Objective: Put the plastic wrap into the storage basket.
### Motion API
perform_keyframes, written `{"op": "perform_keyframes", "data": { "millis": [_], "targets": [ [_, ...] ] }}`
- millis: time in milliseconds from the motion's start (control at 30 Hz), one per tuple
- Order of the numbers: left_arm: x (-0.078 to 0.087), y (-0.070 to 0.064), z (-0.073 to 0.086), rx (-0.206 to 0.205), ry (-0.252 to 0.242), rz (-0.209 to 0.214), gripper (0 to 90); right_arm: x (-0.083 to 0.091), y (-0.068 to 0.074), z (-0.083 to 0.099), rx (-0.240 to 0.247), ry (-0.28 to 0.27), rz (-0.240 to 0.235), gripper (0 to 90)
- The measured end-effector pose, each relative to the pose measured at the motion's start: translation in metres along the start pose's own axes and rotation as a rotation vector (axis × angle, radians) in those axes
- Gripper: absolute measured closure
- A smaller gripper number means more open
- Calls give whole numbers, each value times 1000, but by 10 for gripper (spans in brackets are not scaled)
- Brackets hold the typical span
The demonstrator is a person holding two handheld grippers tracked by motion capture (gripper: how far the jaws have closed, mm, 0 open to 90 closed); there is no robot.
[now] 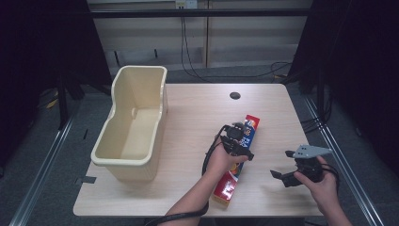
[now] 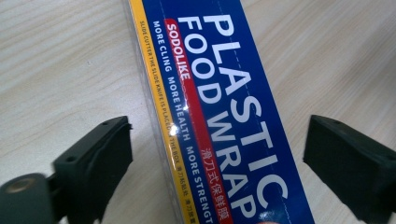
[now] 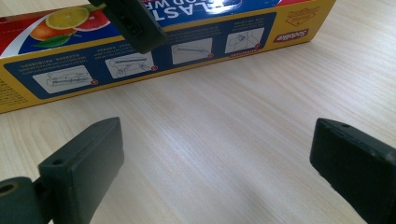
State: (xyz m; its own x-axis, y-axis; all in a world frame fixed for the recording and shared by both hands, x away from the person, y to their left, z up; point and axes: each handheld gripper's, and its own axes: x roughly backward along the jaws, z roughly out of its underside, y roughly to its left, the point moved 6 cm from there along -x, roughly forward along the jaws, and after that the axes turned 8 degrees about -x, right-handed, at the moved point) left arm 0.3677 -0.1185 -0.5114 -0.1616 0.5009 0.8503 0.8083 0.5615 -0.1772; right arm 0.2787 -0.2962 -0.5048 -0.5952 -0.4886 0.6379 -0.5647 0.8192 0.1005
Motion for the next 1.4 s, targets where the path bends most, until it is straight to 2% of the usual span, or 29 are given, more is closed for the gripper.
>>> {"op": "perform_keyframes", "data": {
  "millis": [100, 133, 267, 367, 400, 633, 733, 800, 900, 1033, 1167, 1300, 1400],
  "targets": [
    [-2, -1, 1, 14, -5, 5, 138, 0, 0, 0, -1, 0, 0, 27],
    [-3, -1, 2, 4, -2, 1, 143, 0, 0, 0, 0, 0, 2, 27],
    [-6, -1, 2, 13, -4, 2, 158, 0, 1, 0, 0, 4, -1, 27],
    [-7, 1, 5, 20, 20, -9, 175, 0, 1, 0, -1, 2, -2, 27],
    [-8, 1, 5, 33, 20, -8, 174, 0, 0, 0, 1, 1, -2, 27],
    [-10, -1, 4, 23, -3, -6, 217, 1, -1, -1, -4, -5, 5, 27],
    [-10, -1, 4, 21, 7, -12, 234, 2, -1, -1, -5, -7, 4, 27],
    [-10, -1, 4, 37, 5, -14, 237, 2, 0, -1, -4, -5, 1, 27],
    [-10, -2, 4, 92, 22, -14, 250, 1, 0, -1, -3, -4, 1, 27],
    [-7, -3, 3, 108, 60, -43, 297, 1, 0, -1, -2, -6, 2, 27],
    [3, -1, 2, 83, 111, -79, 368, 2, 0, -1, -2, -6, 3, 27],
    [8, 1, 6, 55, 150, -85, 400, 2, 0, -1, 0, -8, 5, 27],
    [13, 4, 10, 44, 186, -70, 404, 1, 1, -2, 2, -9, 2, 28]
  ]
}}
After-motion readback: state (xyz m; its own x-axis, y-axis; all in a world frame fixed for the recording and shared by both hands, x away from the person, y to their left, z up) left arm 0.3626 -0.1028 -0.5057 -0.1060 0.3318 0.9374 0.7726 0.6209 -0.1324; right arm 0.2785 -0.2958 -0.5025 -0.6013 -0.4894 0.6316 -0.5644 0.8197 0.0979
